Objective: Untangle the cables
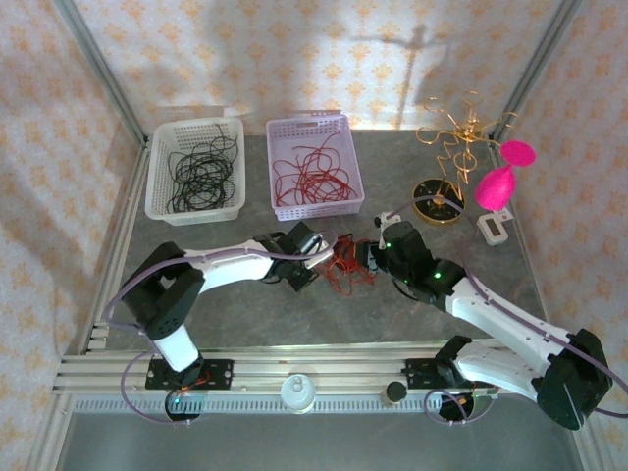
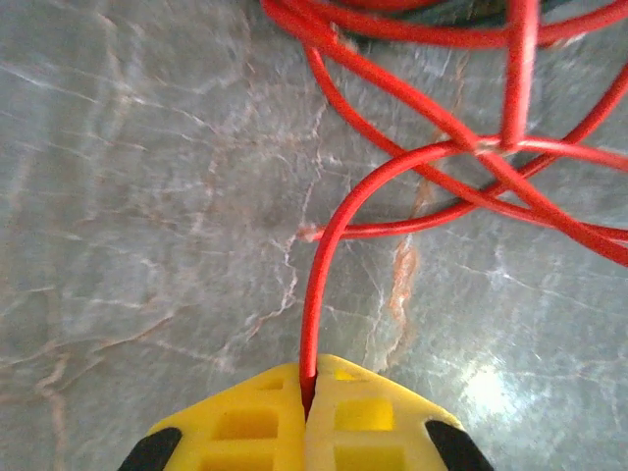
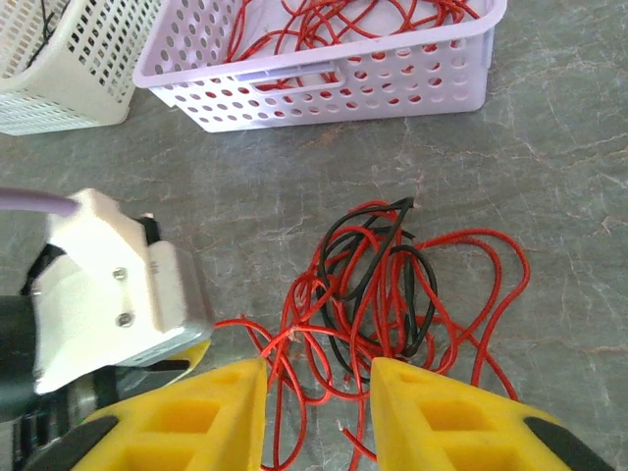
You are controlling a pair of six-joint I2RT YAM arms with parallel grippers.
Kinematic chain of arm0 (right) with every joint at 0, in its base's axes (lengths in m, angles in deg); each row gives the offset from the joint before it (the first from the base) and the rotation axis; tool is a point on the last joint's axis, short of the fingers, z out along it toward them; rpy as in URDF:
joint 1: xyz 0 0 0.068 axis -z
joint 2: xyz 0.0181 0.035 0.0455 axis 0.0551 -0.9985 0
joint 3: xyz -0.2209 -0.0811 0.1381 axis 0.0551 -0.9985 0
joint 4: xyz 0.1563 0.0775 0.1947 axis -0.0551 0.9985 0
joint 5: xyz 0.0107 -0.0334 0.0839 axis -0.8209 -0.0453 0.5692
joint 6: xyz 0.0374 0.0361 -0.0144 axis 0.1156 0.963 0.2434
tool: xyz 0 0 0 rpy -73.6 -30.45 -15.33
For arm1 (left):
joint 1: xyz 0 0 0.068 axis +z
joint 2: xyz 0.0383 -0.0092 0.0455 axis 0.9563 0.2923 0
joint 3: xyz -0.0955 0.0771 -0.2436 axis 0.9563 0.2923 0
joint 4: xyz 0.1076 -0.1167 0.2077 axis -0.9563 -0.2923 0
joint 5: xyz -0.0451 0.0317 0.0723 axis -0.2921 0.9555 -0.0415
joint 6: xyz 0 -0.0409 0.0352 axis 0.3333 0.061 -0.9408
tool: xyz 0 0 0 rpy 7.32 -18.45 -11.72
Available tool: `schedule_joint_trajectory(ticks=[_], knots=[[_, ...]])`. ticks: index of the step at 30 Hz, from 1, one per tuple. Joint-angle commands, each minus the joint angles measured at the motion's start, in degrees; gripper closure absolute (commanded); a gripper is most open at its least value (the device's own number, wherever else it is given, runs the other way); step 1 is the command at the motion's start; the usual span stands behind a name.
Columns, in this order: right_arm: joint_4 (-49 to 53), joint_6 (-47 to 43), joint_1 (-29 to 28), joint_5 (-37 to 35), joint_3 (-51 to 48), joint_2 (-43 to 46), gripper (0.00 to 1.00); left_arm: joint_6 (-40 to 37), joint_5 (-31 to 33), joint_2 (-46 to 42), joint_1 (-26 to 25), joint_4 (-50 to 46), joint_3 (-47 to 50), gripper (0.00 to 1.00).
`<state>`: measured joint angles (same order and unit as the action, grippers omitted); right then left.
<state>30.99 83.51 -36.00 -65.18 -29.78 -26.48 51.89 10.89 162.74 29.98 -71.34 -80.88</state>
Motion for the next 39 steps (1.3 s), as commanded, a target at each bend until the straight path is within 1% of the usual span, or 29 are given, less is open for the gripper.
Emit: schedule_joint_trajectory(ticks=[1,5,6,7,9,10,12,16,18,19,21,23,27,31,33,36,39], knots=[[-5.8,-4.4,0.4,5.3,-0.5,1.0,0.67,0.1,3.1,-8.4,-3.2,-2.2,-0.4,1.00],[-20.2,-15.5,0.2,25.0,-6.8,3.7,0.64,0.0,4.8,-15.9,-6.0,-5.1,-2.0,1.00],[-25.1,-18.0,-0.1,27.8,-8.9,5.0,0.62,0.0,5.5,-17.4,-6.5,-5.8,-2.5,1.00],[-29.1,-20.1,-0.5,28.9,-10.7,6.2,0.61,-0.1,6.0,-18.6,-6.9,-6.6,-3.2,1.00],[-36.8,-24.2,-1.3,28.7,-13.6,8.0,0.52,-0.2,7.0,-20.7,-7.9,-8.2,-4.8,1.00],[-38.9,-25.7,-1.5,28.4,-14.1,8.3,0.48,-0.4,7.3,-21.5,-8.3,-8.7,-5.5,1.00],[-40.5,-28.4,-1.6,28.3,-13.0,7.1,0.46,-0.7,7.8,-22.8,-8.9,-9.8,-7.2,1.00],[-39.0,-31.0,-1.6,27.3,-8.5,1.4,0.47,-1.6,8.1,-23.7,-10.3,-11.8,-10.4,1.00],[-38.2,-31.1,-1.6,26.3,-6.9,-1.4,0.50,-2.0,9.1,-23.8,-10.7,-12.6,-11.4,1.00],[-37.9,-30.9,-1.6,24.3,-6.6,-2.1,0.53,-2.0,10.0,-23.9,-10.7,-13.0,-11.8,1.00],[-37.1,-29.6,-1.5,17.5,-6.4,-2.6,0.58,-1.9,11.9,-23.7,-10.7,-14.7,-13.2,1.00],[-36.0,-27.7,-0.8,14.2,-6.9,-1.7,0.63,-1.3,12.8,-24.2,-10.8,-15.7,-14.5,1.00],[-37.9,-24.7,-0.4,17.0,-11.5,1.3,0.64,-1.0,14.7,-26.8,-12.5,-14.9,-16.5,1.00],[-38.6,-24.9,-0.9,21.2,-13.1,2.0,0.70,-1.8,17.2,-28.1,-14.4,-14.7,-20.0,1.00],[-38.0,-27.4,-1.8,22.0,-12.9,2.1,0.70,-2.5,17.6,-28.0,-14.8,-14.9,-21.4,1.00],[-38.4,-31.4,-2.7,22.7,-12.9,3.4,0.64,-3.3,18.9,-27.6,-15.2,-15.6,-23.2,1.00],[-41.6,-32.3,-2.8,19.6,-13.4,4.5,0.59,-3.5,19.8,-27.3,-15.7,-16.4,-24.9,1.00]])
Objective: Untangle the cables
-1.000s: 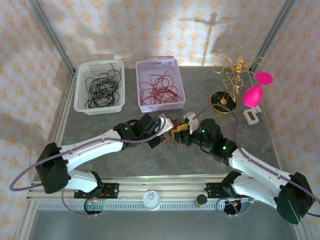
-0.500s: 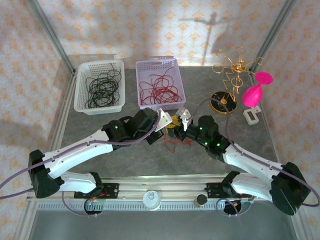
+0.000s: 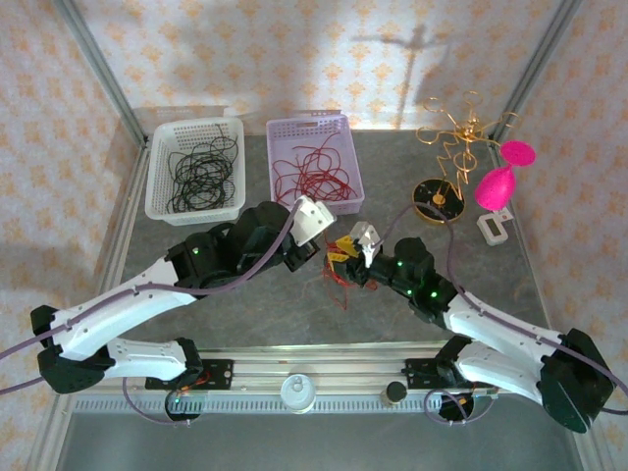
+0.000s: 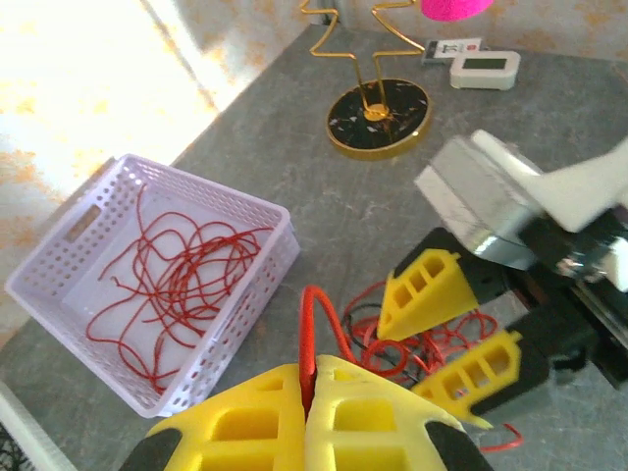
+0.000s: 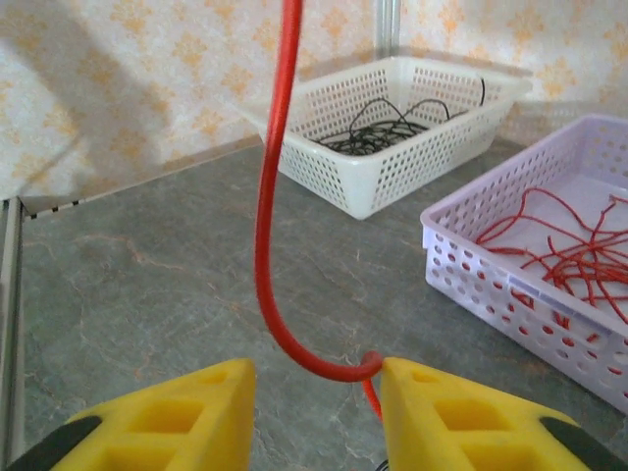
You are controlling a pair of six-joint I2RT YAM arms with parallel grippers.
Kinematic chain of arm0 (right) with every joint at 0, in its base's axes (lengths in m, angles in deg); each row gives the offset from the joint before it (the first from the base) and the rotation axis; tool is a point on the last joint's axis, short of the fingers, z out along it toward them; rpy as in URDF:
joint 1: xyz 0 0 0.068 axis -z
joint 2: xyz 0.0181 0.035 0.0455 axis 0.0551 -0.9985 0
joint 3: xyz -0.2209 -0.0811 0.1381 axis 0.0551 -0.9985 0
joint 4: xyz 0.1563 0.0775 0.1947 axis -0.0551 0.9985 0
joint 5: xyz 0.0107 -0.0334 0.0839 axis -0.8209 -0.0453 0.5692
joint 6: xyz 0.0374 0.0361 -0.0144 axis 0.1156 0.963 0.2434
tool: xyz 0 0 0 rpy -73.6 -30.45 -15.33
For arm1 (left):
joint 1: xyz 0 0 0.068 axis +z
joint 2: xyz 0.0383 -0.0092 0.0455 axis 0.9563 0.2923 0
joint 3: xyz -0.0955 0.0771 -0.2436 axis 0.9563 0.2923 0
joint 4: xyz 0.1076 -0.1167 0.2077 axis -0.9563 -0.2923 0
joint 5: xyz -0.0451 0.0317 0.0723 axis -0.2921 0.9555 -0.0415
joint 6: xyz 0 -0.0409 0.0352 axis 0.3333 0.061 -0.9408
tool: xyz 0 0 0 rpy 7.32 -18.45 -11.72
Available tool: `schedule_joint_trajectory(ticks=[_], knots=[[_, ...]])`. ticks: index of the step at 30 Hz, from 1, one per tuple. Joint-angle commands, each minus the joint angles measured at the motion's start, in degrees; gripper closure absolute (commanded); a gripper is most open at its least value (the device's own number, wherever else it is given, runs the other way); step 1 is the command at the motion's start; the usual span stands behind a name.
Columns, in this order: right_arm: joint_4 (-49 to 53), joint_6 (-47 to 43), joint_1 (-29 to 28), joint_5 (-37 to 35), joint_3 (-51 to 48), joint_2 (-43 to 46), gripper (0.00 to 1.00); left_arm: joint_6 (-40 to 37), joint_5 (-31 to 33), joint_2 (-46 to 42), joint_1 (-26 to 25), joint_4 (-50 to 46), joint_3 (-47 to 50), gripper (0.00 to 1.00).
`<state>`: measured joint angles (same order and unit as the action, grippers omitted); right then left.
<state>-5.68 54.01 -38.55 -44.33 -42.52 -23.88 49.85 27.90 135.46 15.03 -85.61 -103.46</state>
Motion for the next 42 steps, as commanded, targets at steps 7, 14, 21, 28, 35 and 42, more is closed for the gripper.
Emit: schedule_joint_trajectory(ticks=[7,14,21,28,35,42], knots=[[-14.5,-4.0,-0.2,-1.3,-0.3,-1.7,0.50,-2.8,3.2,0.1,-2.6,-2.0,-6.6,1.00],[-22.4,3.2,-0.2,-7.6,4.4,-15.0,0.65,-5.8,7.3,2.3,-5.2,-2.1,-11.6,1.00],[-30.6,8.6,-0.6,-7.2,1.0,-24.1,0.80,-10.6,13.0,3.0,-8.1,2.6,-16.0,1.00],[-34.4,12.8,-0.6,-15.6,-5.5,-27.2,0.94,-15.0,20.1,0.5,-8.4,15.9,-15.3,1.00],[-37.7,15.0,-0.5,-19.1,-7.7,-32.0,1.00,-17.4,21.8,-0.5,-8.4,22.5,-16.6,1.00],[-39.9,16.8,-0.5,-24.2,-7.8,-35.2,0.91,-22.6,23.7,-1.7,-8.4,35.0,-18.7,1.00]])
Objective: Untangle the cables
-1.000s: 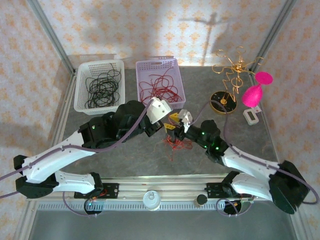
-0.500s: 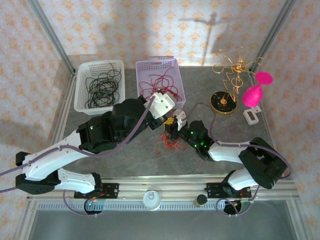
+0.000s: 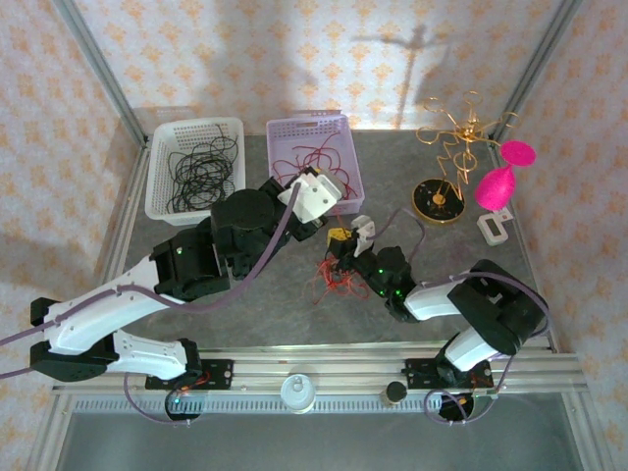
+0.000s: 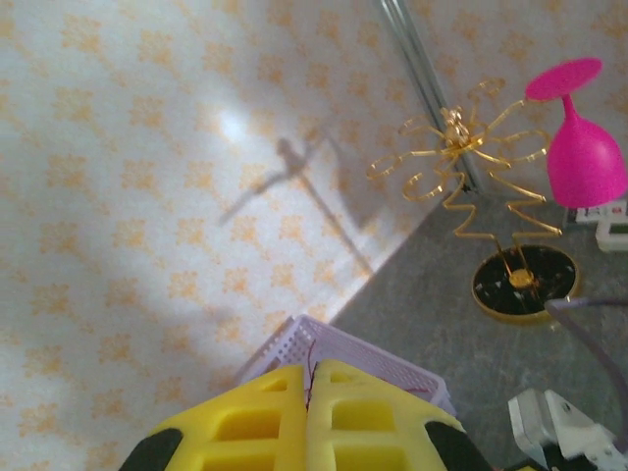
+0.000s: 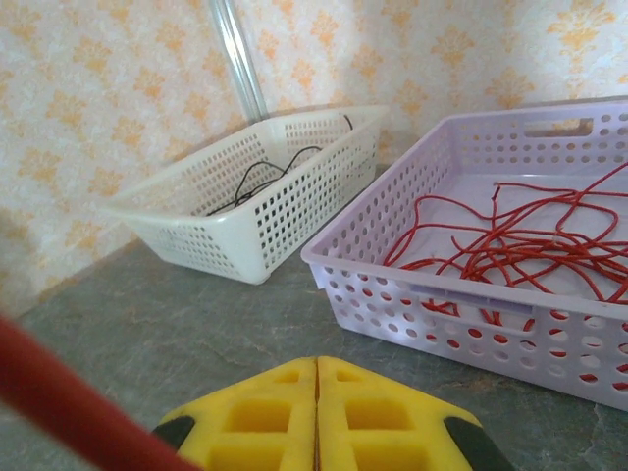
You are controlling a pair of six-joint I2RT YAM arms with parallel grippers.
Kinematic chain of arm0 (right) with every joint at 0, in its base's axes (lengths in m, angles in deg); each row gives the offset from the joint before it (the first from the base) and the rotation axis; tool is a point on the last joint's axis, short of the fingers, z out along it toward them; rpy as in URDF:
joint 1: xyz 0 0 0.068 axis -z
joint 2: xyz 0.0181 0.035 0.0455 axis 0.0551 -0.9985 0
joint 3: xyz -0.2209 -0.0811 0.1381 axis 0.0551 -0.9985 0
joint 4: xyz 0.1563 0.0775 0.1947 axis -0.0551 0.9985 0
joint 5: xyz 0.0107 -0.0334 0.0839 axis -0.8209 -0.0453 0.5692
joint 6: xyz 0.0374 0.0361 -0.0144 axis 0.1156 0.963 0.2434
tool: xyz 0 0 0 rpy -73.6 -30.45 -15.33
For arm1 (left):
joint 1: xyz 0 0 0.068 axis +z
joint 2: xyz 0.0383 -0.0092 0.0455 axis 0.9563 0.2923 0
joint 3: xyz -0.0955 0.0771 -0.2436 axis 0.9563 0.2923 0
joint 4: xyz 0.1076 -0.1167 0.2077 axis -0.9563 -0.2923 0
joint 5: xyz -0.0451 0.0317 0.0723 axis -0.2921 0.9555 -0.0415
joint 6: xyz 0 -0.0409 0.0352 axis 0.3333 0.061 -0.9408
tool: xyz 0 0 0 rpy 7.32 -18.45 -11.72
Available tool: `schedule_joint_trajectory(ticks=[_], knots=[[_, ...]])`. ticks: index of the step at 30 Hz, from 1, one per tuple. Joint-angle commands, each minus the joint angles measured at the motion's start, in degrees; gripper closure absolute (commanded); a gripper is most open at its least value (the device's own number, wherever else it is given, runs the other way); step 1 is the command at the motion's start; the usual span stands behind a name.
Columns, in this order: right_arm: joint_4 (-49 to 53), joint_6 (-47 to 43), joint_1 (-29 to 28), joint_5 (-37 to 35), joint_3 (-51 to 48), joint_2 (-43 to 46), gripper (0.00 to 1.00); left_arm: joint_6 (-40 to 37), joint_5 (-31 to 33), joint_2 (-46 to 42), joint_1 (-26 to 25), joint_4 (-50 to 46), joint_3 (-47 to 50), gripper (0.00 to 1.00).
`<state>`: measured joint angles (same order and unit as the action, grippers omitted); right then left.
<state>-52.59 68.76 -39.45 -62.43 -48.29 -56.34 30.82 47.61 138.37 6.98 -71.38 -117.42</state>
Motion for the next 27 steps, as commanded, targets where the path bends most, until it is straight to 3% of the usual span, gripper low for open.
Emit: schedule_joint_trajectory(ticks=[1,8,14,20,23,27], knots=[[7.5,2.2,0.4,-7.2,-1.9,-2.9,0.90,-4.2,3.1,-4.9,-0.3,22.3,-4.7,1.00],[9.9,2.0,0.4,-8.4,-1.3,-3.2,0.85,-7.2,-0.2,-3.9,-0.3,26.9,-7.1,1.00],[9.8,3.7,0.4,-12.0,-1.9,-4.3,0.88,-9.2,0.5,-2.0,-0.3,27.6,-9.2,1.00],[10.5,4.2,0.4,-10.7,-2.1,-2.5,0.87,-9.6,0.8,-1.2,-0.3,27.7,-10.4,1.00],[12.3,3.8,0.4,-9.0,-2.0,0.6,0.82,-9.6,2.5,-0.6,-0.3,27.3,-9.9,1.00],[17.8,3.1,0.3,-4.4,-0.1,5.6,0.69,-10.9,6.5,0.8,0.6,28.9,-9.3,1.00]])
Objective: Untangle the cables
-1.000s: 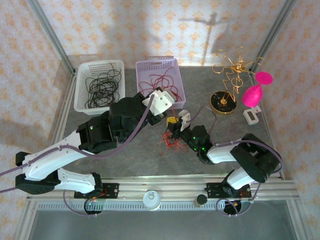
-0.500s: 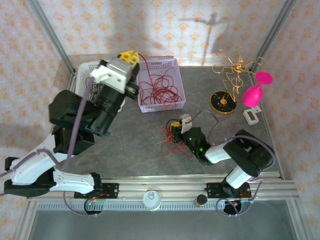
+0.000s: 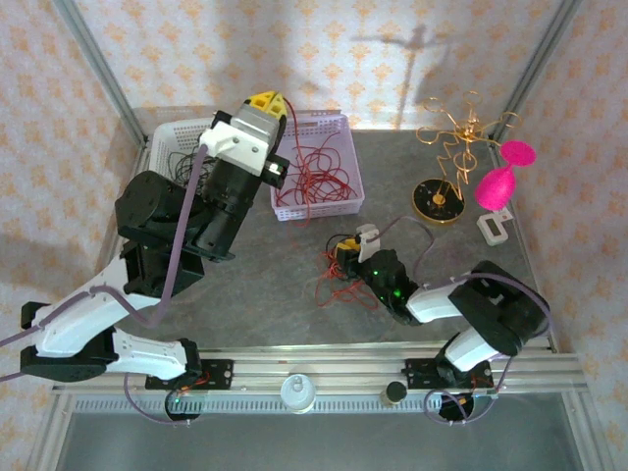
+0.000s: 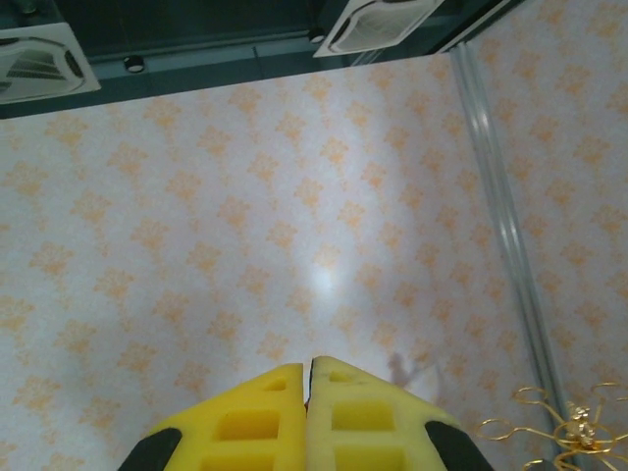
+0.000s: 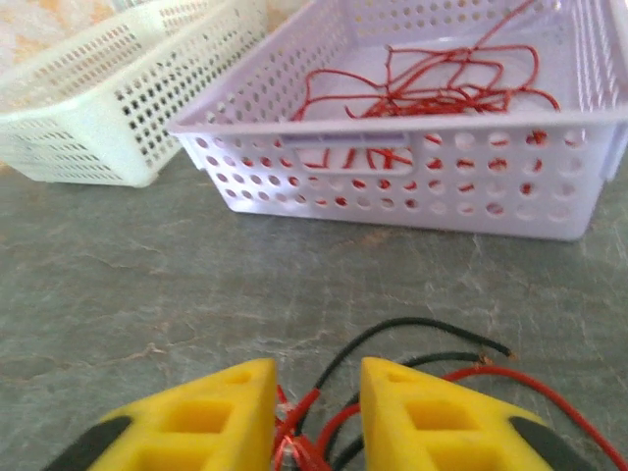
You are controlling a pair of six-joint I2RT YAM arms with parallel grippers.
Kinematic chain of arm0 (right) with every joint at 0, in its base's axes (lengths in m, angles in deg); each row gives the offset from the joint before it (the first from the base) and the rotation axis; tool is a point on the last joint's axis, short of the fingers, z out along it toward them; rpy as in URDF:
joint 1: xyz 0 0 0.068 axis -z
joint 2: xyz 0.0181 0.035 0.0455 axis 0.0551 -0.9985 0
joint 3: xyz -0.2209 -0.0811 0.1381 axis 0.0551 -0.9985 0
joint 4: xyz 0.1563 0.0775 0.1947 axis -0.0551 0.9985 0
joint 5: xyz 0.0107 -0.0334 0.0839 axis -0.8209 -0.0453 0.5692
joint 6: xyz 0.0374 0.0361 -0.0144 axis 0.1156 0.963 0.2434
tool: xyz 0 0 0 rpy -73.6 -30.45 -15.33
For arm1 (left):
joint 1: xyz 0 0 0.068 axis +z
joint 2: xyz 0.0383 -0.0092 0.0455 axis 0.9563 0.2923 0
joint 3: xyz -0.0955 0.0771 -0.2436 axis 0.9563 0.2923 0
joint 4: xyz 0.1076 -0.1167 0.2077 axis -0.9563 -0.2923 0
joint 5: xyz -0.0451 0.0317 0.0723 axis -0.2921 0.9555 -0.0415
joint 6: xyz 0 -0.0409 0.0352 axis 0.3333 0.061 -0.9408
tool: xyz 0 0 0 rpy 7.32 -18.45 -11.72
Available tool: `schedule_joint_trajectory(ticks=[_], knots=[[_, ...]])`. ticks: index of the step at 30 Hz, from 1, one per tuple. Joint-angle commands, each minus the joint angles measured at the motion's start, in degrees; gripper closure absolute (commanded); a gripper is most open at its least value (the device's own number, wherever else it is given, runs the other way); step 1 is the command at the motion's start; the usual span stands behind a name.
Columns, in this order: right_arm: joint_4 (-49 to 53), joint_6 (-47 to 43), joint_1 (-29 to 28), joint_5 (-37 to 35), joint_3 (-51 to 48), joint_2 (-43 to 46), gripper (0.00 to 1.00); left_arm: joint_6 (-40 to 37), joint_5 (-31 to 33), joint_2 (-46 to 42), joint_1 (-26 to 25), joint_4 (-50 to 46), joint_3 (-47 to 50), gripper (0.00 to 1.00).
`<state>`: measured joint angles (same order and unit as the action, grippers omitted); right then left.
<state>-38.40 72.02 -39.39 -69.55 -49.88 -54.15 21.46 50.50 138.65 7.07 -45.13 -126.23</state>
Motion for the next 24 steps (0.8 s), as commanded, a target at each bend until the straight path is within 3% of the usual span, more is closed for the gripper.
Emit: schedule_joint_trajectory(ticks=[1,6,12,18,24], knots=[[5.7,-0.1,0.3,3.2,2.2,4.7,0.67,-1.2,4.1,1.1,1.4,2.6,-0.9,1.00],[10.2,-0.4,0.3,4.3,2.7,11.6,0.63,8.8,-0.8,4.3,8.9,-5.8,-6.3,1.00],[16.9,-0.3,0.3,2.7,2.7,20.8,0.60,10.8,-4.5,8.7,13.5,-6.1,-8.9,1.00],[23.5,0.6,0.3,1.1,1.6,28.7,0.59,16.9,-11.1,18.4,23.2,-8.4,-18.1,1.00],[29.1,2.9,0.3,-0.6,-0.5,37.0,0.57,19.3,-14.7,29.4,28.5,-7.9,-29.3,1.00]])
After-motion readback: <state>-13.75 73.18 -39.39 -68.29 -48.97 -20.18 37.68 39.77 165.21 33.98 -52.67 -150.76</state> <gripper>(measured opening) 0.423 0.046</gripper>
